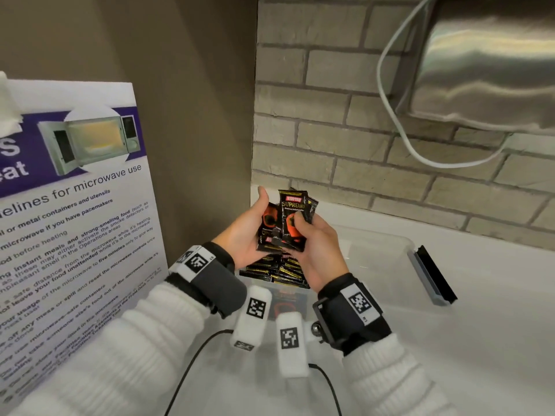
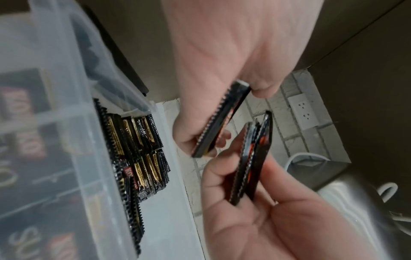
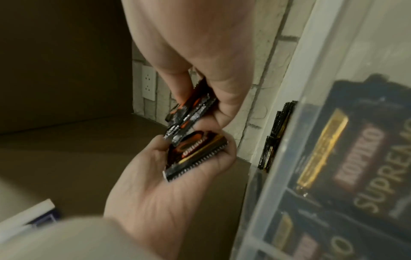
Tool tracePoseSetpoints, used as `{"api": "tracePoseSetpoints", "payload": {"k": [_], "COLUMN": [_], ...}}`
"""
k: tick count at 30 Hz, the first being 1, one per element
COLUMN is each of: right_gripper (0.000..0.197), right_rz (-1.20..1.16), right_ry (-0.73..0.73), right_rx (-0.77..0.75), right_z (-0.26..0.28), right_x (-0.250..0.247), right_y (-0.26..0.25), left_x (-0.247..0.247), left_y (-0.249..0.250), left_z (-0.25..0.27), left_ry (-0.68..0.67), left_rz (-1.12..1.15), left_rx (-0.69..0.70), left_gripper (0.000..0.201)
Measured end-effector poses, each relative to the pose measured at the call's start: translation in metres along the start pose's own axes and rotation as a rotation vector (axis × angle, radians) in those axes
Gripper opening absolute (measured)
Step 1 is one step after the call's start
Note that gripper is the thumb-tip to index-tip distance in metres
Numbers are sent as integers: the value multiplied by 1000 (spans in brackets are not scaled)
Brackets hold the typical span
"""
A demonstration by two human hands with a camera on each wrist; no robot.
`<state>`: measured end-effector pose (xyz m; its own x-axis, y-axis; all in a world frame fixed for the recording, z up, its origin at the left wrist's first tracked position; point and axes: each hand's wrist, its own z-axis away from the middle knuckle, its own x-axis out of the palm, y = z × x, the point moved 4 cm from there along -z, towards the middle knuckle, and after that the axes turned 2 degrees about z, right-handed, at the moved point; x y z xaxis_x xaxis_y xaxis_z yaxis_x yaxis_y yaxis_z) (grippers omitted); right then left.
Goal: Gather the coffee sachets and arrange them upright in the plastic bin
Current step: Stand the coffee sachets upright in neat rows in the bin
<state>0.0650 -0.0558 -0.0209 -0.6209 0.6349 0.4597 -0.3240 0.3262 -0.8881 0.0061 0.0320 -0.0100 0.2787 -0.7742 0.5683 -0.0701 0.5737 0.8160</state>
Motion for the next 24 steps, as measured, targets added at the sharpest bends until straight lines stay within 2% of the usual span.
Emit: {"api": "tracePoseSetpoints", "payload": {"k": [1, 4, 6, 9, 12, 14, 17, 18, 21, 24], "right_gripper": [24, 12, 11, 14, 13, 12, 9, 8, 9, 18], "right_rz": [-54, -331, -454, -436, -387, -365, -296, -282, -254, -175], "right_ry": [10, 25, 2, -75, -43, -22, 9, 28, 55, 16], "right_rx": [21, 169, 264, 325, 338, 311, 237, 212, 133, 39], "right_z": [0, 2, 7, 12, 9, 4, -4, -7, -14, -14], "right_x": [0, -5, 1, 15, 20, 18, 12, 10, 7, 10], "right_y": [1, 9, 14, 17, 17, 13, 2, -1, -6, -11], "left_x": [-3, -14, -15, -12, -13, -12, -11, -11, -13, -15], "left_y": [3, 18, 22, 19, 14, 13, 10, 10, 9, 11], "left_z": [-2, -2, 1, 6, 8, 9, 12, 13, 10, 6], "left_ry": [46, 239, 277, 279, 295, 240, 135, 108, 106, 147], "left_rz": [55, 69, 72, 5, -209, -306, -233, -186, -171, -144], "left_rx": [54, 372, 531, 593, 647, 643, 525, 493, 463, 361], "left_gripper": [54, 30, 25, 29, 38, 37, 10, 10, 36, 34]}}
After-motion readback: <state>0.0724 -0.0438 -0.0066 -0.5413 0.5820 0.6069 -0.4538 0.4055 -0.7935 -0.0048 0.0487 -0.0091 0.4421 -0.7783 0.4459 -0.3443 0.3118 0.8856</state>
